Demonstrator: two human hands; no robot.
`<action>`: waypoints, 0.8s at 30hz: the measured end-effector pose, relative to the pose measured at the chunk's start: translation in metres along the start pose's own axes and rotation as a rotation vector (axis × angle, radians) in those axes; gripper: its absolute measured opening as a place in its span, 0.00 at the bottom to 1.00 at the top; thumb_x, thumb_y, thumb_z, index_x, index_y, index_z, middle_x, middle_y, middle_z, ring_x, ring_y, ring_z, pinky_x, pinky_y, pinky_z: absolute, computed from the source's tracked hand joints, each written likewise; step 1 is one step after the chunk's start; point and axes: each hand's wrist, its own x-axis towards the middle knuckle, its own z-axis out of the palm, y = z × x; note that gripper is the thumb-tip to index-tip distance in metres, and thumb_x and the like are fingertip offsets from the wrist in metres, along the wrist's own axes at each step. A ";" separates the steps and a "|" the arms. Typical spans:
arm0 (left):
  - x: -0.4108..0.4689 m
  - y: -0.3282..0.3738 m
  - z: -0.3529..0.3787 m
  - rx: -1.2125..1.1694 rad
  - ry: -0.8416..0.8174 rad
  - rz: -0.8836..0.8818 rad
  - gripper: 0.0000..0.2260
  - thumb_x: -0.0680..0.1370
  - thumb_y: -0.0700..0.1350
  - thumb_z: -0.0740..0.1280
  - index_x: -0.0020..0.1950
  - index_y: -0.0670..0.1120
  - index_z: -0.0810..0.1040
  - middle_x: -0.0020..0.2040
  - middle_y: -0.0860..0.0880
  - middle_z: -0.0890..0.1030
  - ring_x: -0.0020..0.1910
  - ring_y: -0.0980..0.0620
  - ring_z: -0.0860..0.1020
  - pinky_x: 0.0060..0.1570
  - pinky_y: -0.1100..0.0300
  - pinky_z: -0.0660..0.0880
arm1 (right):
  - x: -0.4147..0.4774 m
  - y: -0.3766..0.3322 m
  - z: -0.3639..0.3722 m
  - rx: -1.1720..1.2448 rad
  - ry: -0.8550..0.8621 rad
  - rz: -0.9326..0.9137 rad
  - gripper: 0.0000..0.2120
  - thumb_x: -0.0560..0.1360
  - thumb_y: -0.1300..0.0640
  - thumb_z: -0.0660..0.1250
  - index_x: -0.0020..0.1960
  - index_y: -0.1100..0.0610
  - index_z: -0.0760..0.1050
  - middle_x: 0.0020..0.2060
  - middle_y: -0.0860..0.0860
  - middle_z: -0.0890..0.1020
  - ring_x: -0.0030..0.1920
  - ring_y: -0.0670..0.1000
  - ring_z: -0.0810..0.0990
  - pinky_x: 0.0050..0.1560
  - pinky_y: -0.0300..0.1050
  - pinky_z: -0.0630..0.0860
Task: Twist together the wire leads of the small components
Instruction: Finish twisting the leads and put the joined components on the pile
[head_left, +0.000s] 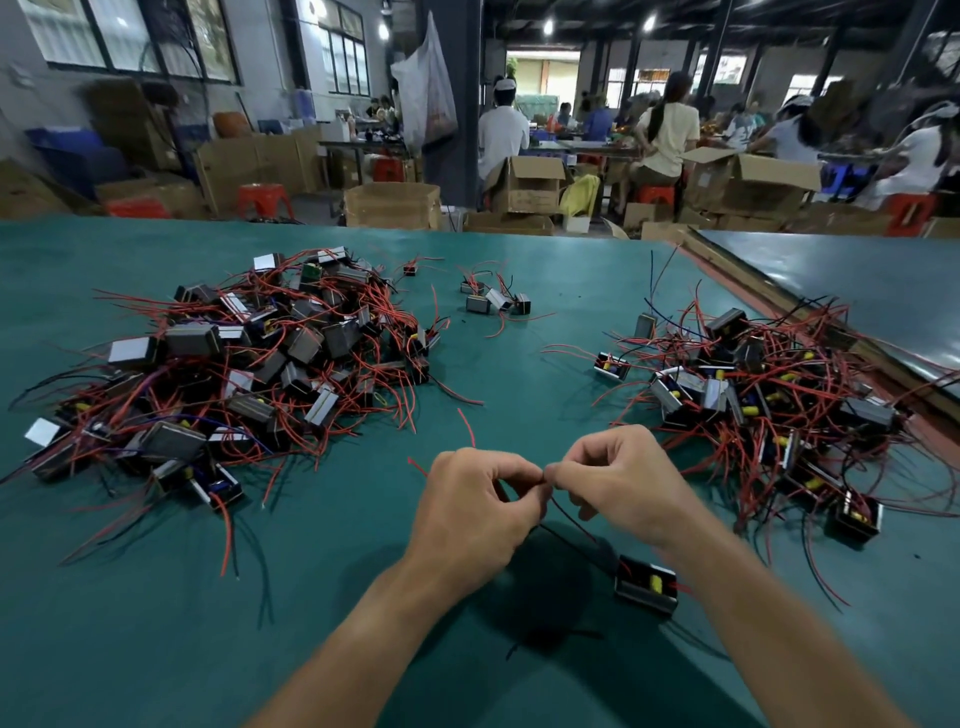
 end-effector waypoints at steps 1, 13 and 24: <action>0.000 0.000 -0.001 -0.031 -0.019 -0.019 0.05 0.73 0.44 0.74 0.37 0.48 0.84 0.21 0.59 0.72 0.19 0.61 0.63 0.22 0.71 0.59 | -0.001 0.000 0.000 0.001 -0.017 -0.017 0.12 0.71 0.64 0.72 0.29 0.61 0.78 0.23 0.55 0.76 0.27 0.52 0.72 0.33 0.47 0.70; 0.004 0.007 -0.016 -0.349 -0.375 -0.287 0.10 0.73 0.38 0.74 0.35 0.52 0.86 0.30 0.47 0.80 0.23 0.55 0.69 0.26 0.64 0.67 | -0.006 0.000 -0.020 0.241 -0.421 -0.051 0.01 0.68 0.61 0.72 0.37 0.57 0.80 0.32 0.55 0.80 0.30 0.49 0.76 0.35 0.40 0.76; 0.000 0.004 -0.002 -0.138 -0.051 -0.124 0.03 0.70 0.45 0.73 0.36 0.49 0.85 0.22 0.54 0.73 0.22 0.63 0.63 0.24 0.68 0.59 | -0.003 -0.002 -0.001 0.140 -0.227 -0.082 0.11 0.77 0.69 0.66 0.37 0.62 0.75 0.26 0.51 0.76 0.26 0.49 0.72 0.30 0.41 0.70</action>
